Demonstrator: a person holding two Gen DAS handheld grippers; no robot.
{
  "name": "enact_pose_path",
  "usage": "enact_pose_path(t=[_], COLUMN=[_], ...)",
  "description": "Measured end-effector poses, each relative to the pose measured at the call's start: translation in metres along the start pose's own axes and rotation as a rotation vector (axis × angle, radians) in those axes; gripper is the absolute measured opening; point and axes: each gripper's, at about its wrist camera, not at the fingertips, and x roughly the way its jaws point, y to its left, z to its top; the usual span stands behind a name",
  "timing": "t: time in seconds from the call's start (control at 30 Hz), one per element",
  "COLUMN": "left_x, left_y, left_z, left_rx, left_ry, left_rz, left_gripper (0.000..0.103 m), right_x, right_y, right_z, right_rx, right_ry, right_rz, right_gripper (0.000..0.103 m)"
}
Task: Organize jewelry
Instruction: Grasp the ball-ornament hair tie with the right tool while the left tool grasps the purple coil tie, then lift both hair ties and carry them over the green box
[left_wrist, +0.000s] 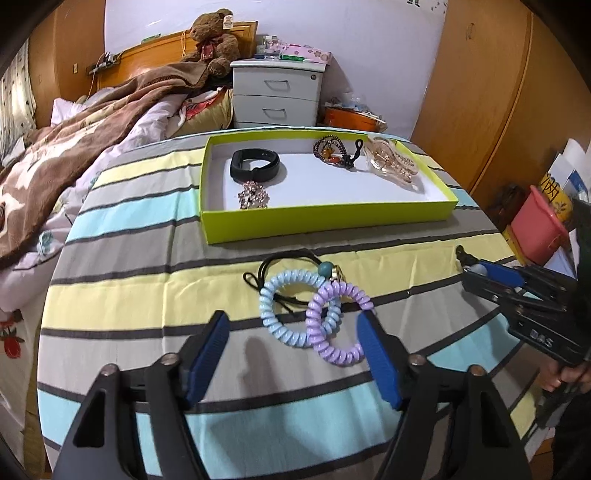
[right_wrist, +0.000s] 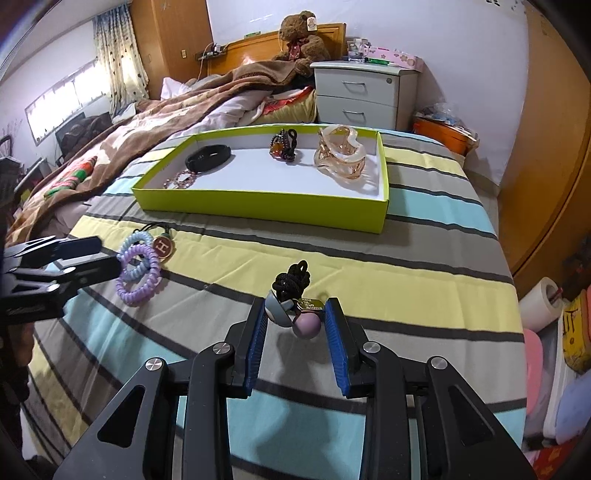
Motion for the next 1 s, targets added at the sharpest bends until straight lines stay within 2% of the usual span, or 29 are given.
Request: enact_pose_path(t=[0.1,0.2,0.3,0.37,0.6,0.7,1.0], left_x=[0.006,0.014,0.019,0.020,0.025,0.025,0.019], left_y=[-0.006,-0.010,-0.011,-0.013,-0.012,-0.011,-0.013], left_z=[0.005,0.008,0.009,0.008,0.008,0.008,0.007], left_rx=[0.035,0.055,0.052,0.057,0.035,0.033,0.027], left_ry=[0.011,0.030,0.042,0.050,0.074,0.073,0.051], left_rz=[-0.005,-0.029,-0.039,-0.058,-0.076,-0.076,-0.071], left_gripper=[0.054,0.046,0.029,0.025,0.023,0.012,0.011], right_x=[-0.004,-0.006,-0.007,-0.007,-0.007,-0.008,-0.012], right_y=[0.001,0.001,-0.001,-0.002,-0.003,-0.002,-0.001], right_z=[-0.002,-0.004,-0.004,-0.004,-0.004,-0.004,-0.004], right_rx=[0.005,0.012,0.021,0.024,0.023,0.019,0.018], right_ry=[-0.008,-0.013,-0.016,-0.016,-0.020,-0.024,-0.031], right_rz=[0.006,0.010,0.009,0.009,0.012,0.013,0.013], right_gripper=[0.033,0.033,0.033,0.033,0.033,0.033,0.033])
